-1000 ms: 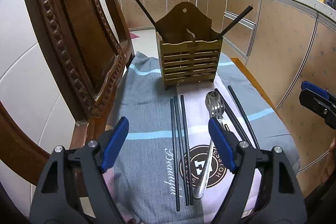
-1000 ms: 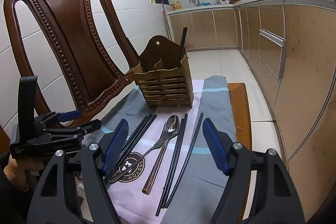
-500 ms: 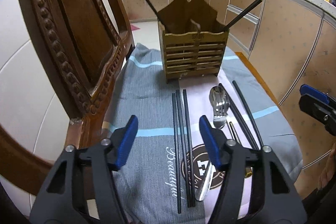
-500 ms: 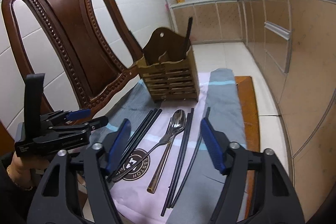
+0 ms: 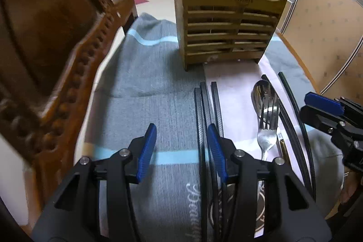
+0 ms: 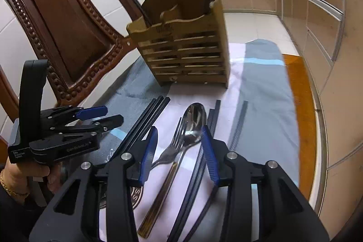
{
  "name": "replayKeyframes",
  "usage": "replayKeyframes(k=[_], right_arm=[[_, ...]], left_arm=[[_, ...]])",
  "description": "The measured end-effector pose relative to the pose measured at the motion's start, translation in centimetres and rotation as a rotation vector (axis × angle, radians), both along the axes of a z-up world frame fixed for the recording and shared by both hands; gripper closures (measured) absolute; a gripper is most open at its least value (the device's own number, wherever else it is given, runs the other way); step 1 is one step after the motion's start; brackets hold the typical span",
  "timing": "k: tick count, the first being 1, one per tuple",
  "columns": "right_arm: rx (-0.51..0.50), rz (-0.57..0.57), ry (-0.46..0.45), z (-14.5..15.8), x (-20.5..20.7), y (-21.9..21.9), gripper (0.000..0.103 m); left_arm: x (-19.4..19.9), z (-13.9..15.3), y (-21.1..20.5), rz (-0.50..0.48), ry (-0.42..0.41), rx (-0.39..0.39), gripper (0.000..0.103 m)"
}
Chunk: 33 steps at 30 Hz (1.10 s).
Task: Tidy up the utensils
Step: 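Close the left tool on a black chopstick while the right tool grasps the silver fork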
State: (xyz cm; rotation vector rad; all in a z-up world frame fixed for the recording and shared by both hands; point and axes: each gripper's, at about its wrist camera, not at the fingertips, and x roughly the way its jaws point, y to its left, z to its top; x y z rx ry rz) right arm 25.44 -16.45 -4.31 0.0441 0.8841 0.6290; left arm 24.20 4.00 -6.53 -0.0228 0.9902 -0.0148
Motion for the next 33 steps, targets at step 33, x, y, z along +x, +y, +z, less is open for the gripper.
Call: replayKeyframes(k=[33], right_arm=[[0.089, 0.107, 0.119, -1.9, 3.7, 1.7, 0.100]], left_arm=[[7.3, 0.4, 1.2, 0.050, -0.010, -0.044, 0.097]])
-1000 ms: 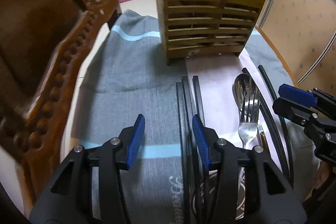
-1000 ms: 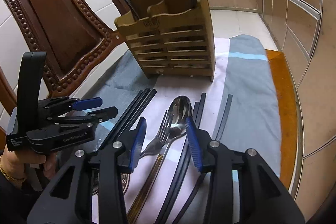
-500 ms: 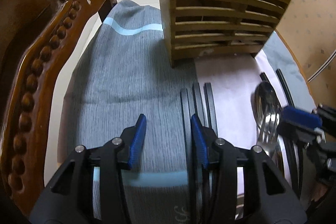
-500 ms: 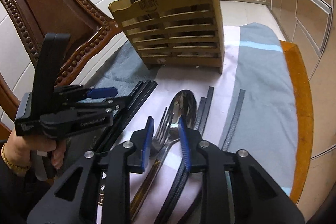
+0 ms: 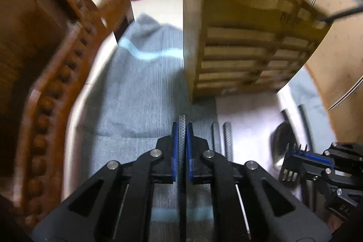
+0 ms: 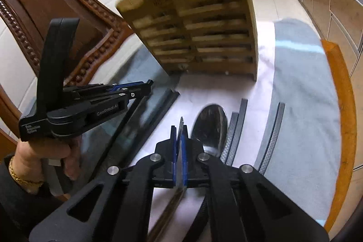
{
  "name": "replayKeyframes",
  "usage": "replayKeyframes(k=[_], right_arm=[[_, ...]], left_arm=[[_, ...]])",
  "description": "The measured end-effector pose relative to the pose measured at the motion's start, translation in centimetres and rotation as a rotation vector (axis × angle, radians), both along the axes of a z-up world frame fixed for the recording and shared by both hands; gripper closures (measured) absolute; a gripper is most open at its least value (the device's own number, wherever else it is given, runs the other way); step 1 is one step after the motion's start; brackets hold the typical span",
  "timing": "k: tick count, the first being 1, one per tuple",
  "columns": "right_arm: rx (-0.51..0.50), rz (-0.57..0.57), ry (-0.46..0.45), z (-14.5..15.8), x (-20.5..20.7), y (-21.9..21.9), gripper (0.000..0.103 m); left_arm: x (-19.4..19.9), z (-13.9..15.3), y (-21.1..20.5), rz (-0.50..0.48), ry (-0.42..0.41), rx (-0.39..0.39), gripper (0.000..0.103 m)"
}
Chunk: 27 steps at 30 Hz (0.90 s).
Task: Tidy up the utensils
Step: 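Close the left tool on a black chopstick while the right tool grasps the silver fork, then lift the chopstick and fork and carry both toward the wooden holder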
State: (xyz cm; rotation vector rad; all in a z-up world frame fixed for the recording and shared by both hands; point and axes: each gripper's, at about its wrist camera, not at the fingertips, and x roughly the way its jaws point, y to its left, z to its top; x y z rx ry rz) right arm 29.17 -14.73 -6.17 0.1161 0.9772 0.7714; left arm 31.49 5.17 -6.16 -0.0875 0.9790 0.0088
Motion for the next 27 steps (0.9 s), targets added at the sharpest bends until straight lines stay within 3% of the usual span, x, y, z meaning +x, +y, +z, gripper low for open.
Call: replayKeyframes(k=[6, 11, 22, 27], right_arm=[[0.006, -0.052, -0.125, 4.8, -2.2, -1.4, 0.101], [0.028, -0.084, -0.218, 9.0, -5.5, -2.9, 0.101], [-0.068, -0.315, -0.617, 18.6, -15.0, -5.9, 0.101], [-0.096, -0.384, -0.672, 19.7, -15.9, -7.7, 0.101]], left_arm=[[-5.0, 8.3, -0.1, 0.009, -0.196, 0.001, 0.097], [-10.6, 13.4, -0.1, 0.028, -0.328, -0.025, 0.097], [-18.4, 19.5, -1.6, -0.013, -0.468, -0.004, 0.097], [-20.4, 21.4, -2.1, -0.022, -0.498, -0.003, 0.097]])
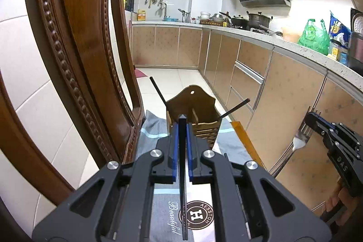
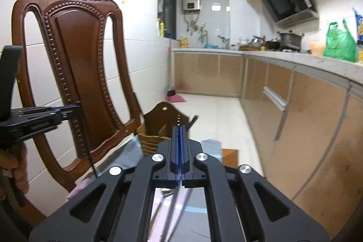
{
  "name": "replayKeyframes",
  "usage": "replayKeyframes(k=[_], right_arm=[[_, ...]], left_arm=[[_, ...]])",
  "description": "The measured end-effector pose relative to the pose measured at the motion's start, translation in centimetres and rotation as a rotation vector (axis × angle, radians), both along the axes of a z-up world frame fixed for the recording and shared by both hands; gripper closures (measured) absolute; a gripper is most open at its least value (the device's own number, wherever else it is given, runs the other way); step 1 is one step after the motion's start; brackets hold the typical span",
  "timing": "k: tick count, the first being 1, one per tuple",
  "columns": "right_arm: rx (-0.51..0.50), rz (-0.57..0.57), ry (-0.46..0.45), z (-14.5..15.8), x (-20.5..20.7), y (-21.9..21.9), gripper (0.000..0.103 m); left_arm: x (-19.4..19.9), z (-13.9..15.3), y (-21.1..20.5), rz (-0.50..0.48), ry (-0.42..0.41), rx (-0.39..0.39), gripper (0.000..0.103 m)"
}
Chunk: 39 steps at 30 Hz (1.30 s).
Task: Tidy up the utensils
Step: 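Lift the chopstick and fork and carry both toward the wooden holder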
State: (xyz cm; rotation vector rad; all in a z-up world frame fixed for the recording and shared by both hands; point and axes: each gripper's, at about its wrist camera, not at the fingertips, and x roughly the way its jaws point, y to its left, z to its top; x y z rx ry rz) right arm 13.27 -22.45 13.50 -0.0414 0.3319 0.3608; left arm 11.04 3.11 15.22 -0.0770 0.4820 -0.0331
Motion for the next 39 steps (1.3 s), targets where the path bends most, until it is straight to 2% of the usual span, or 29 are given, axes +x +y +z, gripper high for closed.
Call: replayKeyframes(k=[6, 18, 24, 27, 32, 35, 39], right_arm=[[-0.010, -0.040, 0.022, -0.8, 0.8, -0.9, 0.101], [-0.025, -0.034, 0.023, -1.1, 0.6, 0.4, 0.101], [-0.059, -0.080, -0.041, 0.7, 1.7, 1.4, 0.101], [-0.085, -0.123, -0.084, 2.6, 3.7, 2.7, 0.101], [-0.164, -0.214, -0.172, 5.1, 9.3, 7.6, 0.101], [-0.209, -0.274, -0.180, 4.4, 13.1, 9.9, 0.101], [-0.252, -0.348, -0.172, 1.8, 17.5, 11.9, 0.101]], left_arm=[[-0.4, 0.1, -0.1, 0.001, 0.000, -0.005, 0.097], [0.6, -0.6, 0.3, 0.002, 0.011, -0.018, 0.097], [0.7, -0.2, 0.9, 0.017, -0.011, -0.043, 0.097], [0.9, -0.1, 1.4, 0.019, -0.016, -0.058, 0.097], [1.7, -0.8, 2.3, 0.026, -0.008, -0.074, 0.097], [2.1, -0.9, 3.0, 0.033, -0.009, -0.084, 0.097], [2.4, -1.1, 3.8, 0.034, -0.013, -0.097, 0.097]])
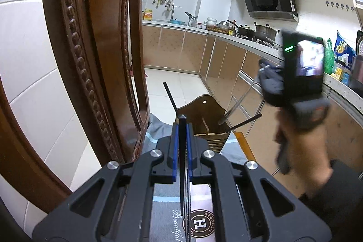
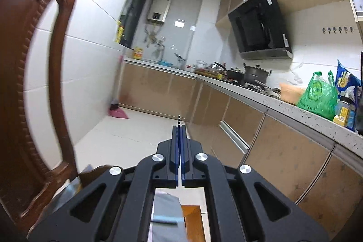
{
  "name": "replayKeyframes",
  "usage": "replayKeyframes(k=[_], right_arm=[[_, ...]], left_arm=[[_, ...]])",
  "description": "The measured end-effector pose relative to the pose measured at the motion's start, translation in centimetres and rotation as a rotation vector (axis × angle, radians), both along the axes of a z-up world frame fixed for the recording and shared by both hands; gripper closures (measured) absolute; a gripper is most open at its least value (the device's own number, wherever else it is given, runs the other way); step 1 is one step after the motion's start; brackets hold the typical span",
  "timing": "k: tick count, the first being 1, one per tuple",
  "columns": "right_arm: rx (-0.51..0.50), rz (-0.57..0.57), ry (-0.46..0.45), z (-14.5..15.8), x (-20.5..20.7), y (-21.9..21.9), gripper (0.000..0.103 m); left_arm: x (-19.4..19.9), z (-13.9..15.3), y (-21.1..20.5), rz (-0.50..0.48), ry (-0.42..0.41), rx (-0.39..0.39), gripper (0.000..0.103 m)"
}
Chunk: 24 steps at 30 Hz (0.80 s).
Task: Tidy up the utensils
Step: 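Lift the chopstick and fork and carry both toward the wooden holder, then drop the fork into the holder with the right tool while the left tool inserts its chopstick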
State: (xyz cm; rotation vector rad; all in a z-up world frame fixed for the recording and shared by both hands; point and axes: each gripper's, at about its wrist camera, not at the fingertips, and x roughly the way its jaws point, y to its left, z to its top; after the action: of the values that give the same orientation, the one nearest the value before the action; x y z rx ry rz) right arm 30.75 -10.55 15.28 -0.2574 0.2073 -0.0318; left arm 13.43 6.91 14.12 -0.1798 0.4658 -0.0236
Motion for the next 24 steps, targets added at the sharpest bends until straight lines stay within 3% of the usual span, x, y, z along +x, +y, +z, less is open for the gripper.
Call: replayKeyframes(k=[4, 8, 9, 11, 12, 13, 19, 24], right_arm=[[-0.002, -0.018, 0.090, -3.7, 3.0, 1.2, 0.101], [0.046, 0.002, 0.161, -5.8, 3.4, 0.7, 0.101], [0.046, 0.002, 0.161, -5.8, 3.4, 0.7, 0.096], [0.042, 0.010, 0.159, -5.7, 2.9, 0.5, 0.072], [0.051, 0.017, 0.152, -5.2, 2.1, 0.0, 0.052], [0.073, 0.027, 0.135, -4.4, 0.9, -0.8, 0.040], [0.267, 0.214, 0.116, -1.9, -10.2, -6.8, 0.011], [0.326, 0.275, 0.192, -5.5, -17.9, -10.5, 0.007]], left_arm=[[0.6, -0.5, 0.9, 0.011, 0.008, -0.016, 0.097], [0.9, -1.0, 1.4, 0.023, 0.025, -0.023, 0.097], [1.0, -1.1, 1.5, 0.023, 0.029, -0.023, 0.097], [1.2, -1.3, 1.5, 0.026, 0.033, -0.019, 0.097], [1.2, -1.4, 1.4, 0.026, 0.036, -0.016, 0.097], [1.2, -1.4, 1.3, 0.028, 0.037, -0.011, 0.097], [1.4, -1.8, 0.6, 0.043, 0.049, 0.027, 0.097], [1.5, -2.2, 0.1, 0.059, 0.063, 0.047, 0.097]])
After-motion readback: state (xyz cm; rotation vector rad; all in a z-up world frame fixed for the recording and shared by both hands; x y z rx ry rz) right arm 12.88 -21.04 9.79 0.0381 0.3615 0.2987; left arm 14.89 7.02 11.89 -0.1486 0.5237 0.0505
